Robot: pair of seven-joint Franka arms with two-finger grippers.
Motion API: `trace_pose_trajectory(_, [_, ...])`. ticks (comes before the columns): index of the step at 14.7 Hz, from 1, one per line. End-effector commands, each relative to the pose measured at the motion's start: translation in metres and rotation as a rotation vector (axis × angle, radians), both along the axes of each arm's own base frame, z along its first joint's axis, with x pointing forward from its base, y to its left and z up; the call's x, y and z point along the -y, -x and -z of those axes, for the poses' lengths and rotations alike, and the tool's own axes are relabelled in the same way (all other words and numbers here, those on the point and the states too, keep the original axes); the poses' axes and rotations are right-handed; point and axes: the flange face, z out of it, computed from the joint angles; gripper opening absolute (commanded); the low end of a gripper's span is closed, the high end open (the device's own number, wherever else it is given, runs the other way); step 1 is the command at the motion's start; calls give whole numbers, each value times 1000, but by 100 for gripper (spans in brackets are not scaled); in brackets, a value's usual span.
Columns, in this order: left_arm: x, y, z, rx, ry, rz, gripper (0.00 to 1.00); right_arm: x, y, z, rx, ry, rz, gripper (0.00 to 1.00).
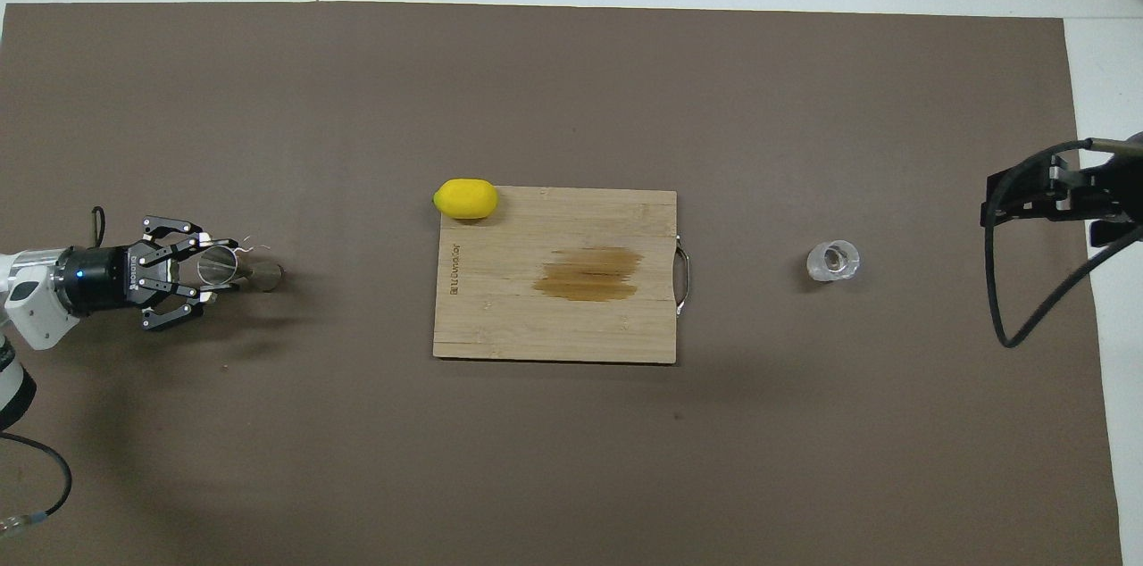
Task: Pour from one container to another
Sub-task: 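Lift the metal cup with the left gripper toward the cutting board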
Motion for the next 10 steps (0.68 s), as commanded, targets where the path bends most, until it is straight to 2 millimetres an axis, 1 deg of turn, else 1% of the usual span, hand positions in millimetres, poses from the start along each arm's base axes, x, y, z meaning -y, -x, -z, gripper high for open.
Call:
trace_pose_trajectory(1, [23, -11, -14, -35, 13, 28, 16, 2, -1, 1, 4, -20, 42, 96])
trace_pose_trajectory(4, [65, -21, -27, -61, 31, 64, 16, 2, -4, -2, 35, -20, 70, 92])
trace_pose_trajectory(6, [99, -27, -38, -64, 50, 87, 16, 2, -5, -1, 34, -21, 71, 91])
trace_pose_trajectory(7, [113, -29, -43, -62, 52, 95, 16, 2, -5, -1, 34, -20, 73, 91])
trace_pose_trajectory(8, [122, -29, -47, -73, 50, 104, 16, 2, -5, -1, 34, -20, 82, 91])
trace_pose_trajectory(10, [144, -31, -51, -94, 69, 113, 16, 3, -5, 0, 34, -19, 122, 91])
